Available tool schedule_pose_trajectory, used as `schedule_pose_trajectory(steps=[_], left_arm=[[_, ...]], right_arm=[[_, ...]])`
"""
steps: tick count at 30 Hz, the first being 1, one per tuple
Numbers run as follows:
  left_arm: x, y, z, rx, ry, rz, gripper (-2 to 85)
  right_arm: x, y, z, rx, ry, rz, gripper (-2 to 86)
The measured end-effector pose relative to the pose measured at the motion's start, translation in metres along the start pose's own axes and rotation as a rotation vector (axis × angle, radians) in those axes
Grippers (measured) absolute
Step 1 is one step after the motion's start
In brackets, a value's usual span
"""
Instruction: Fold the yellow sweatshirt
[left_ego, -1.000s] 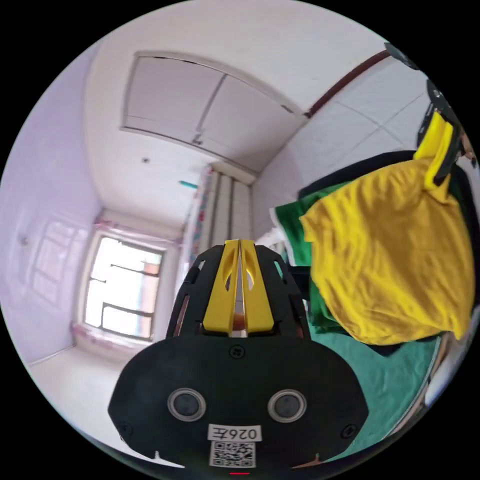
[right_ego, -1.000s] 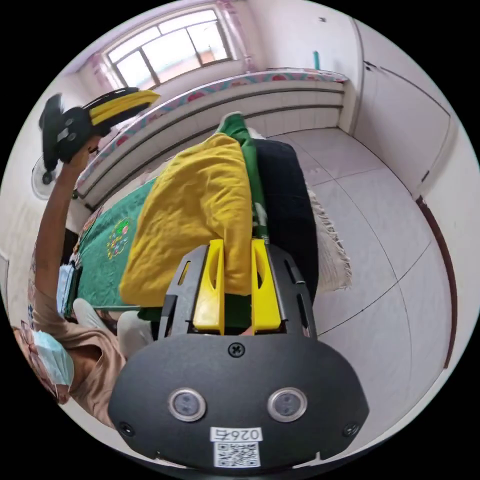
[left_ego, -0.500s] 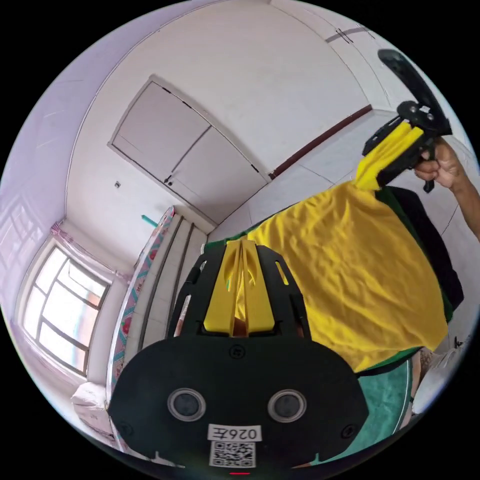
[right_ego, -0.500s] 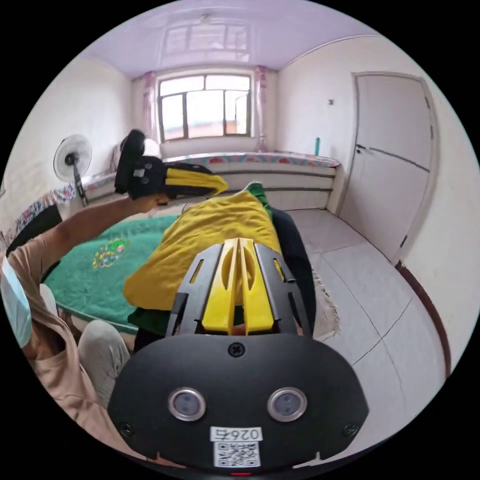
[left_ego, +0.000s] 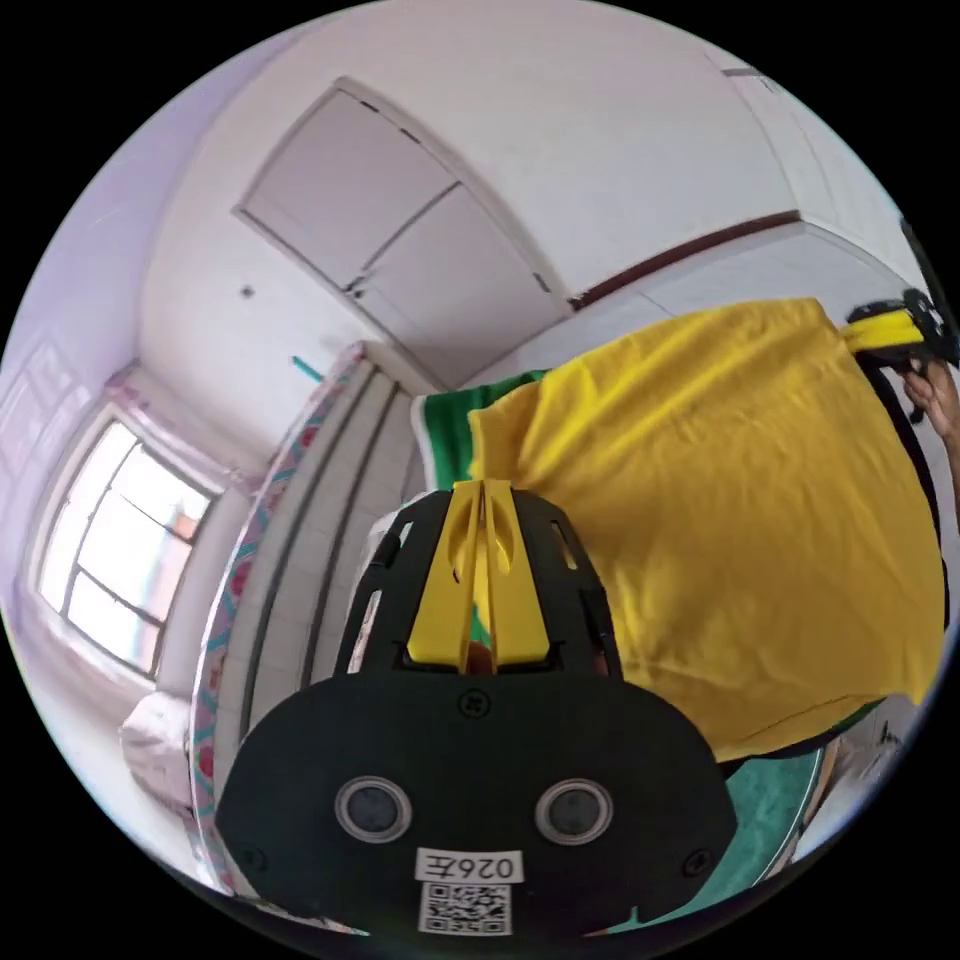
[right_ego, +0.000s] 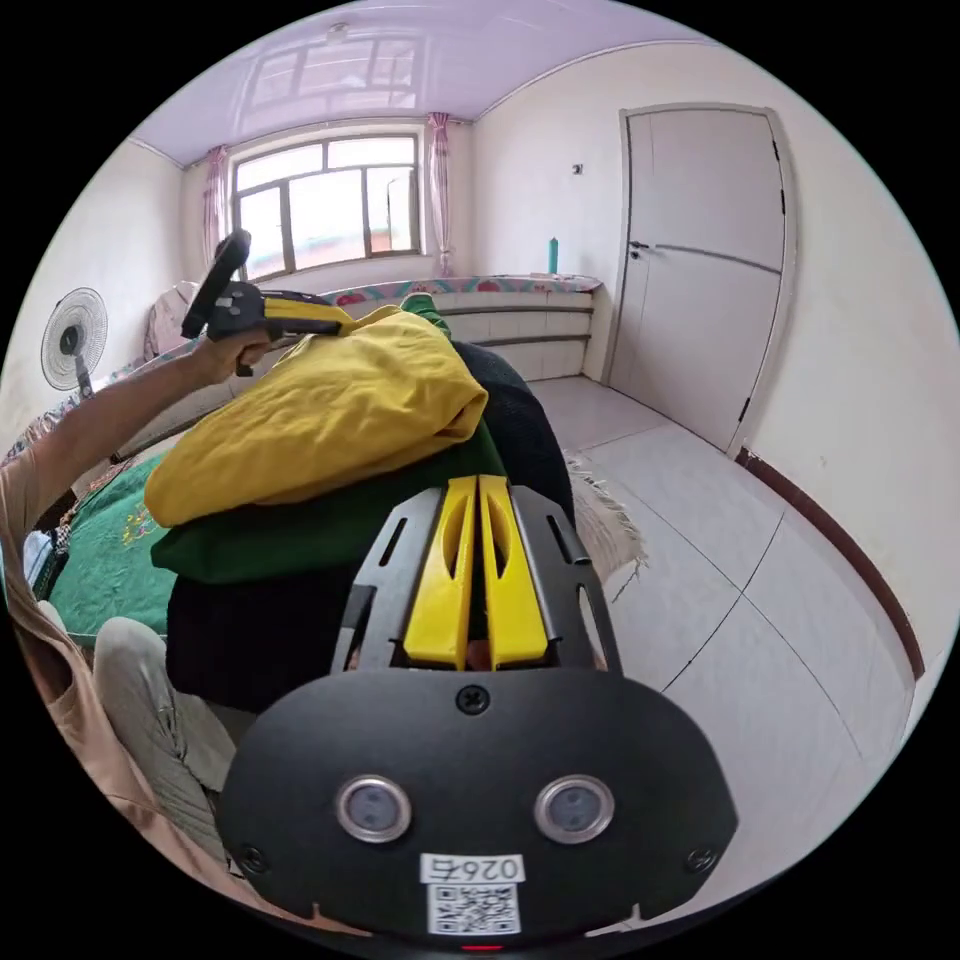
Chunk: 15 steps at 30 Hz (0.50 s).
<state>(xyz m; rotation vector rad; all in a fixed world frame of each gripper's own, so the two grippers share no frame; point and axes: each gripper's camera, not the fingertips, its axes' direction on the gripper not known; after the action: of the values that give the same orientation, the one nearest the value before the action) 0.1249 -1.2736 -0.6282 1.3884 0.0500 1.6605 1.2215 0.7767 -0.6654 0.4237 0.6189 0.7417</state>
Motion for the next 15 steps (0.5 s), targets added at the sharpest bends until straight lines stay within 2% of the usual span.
schedule_pose_trajectory(steps=[3, 6, 8, 12, 15], left_arm=[[0.012, 0.037, -0.076, 0.048, -0.153, -0.079, -0.8], [0.032, 0.088, -0.173, 0.098, -0.144, -0.094, -0.8], [0.050, 0.126, -0.230, 0.121, -0.105, -0.117, -0.8], [0.124, 0.231, -0.364, 0.117, -0.098, -0.090, -0.8], [0.179, 0.318, -0.472, 0.136, -0.202, -0.098, -0.8]], right_arm=[[-0.044, 0.024, -0.060, 0.154, 0.051, 0.073, -0.9], [-0.123, 0.032, -0.136, 0.385, 0.121, 0.041, -0.9], [-0.174, 0.015, -0.164, 0.442, 0.124, -0.023, -0.9], [-0.281, -0.049, -0.162, 0.355, -0.004, -0.181, -0.9], [-0.336, -0.087, -0.104, 0.119, 0.004, -0.230, -0.9]])
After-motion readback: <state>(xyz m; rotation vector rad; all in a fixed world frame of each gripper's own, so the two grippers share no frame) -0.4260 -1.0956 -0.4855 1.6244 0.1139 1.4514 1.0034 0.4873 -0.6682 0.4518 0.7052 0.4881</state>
